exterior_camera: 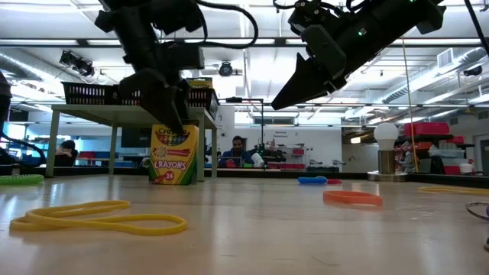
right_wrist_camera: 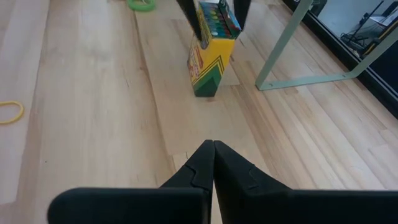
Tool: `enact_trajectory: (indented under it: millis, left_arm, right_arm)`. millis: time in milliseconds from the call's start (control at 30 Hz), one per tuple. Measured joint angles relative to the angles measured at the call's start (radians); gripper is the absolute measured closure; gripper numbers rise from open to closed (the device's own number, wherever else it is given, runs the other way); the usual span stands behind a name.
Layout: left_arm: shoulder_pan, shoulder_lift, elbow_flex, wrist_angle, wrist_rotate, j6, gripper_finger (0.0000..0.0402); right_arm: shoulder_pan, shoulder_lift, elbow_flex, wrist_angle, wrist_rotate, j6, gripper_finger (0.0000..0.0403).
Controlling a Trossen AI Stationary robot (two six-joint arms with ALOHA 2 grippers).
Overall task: Pick & Place Office Desk Supplies
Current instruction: Put the crayon box into the right black bin on the shelf
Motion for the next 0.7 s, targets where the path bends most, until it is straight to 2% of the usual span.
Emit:
enact_trajectory:
  millis: [200, 333, 467, 600, 700]
  left_arm:
    - [0.003, 0.027, 0.000, -0.027, 0.002, 0.018, 0.0174]
    - [0.003, 0.038, -0.001, -0.046, -0.011, 0.025, 0.0192]
    - [-0.005, 0.038, 0.000, -0.048, -0.010, 0.056, 0.0239]
    - [-0.005, 0.037, 0.064, -0.166, 0.002, 0.060, 0.0308]
    - [-0.005, 0.037, 0.154, -0.279, 0.004, 0.062, 0.0316]
  right_arm:
    - [0.000, 0.000, 0.000, 0.000, 0.000, 0.000, 0.0387]
    - [0.000, 0.000, 0.000, 0.000, 0.000, 0.000, 0.0387]
    - [0.000, 0.000, 0.000, 0.000, 0.000, -0.005, 0.0387]
    - [0.000, 0.000, 0.000, 0.000, 0.000, -0.005, 0.0387]
    - [0.000, 0.000, 0.000, 0.000, 0.000, -0.008, 0.0387]
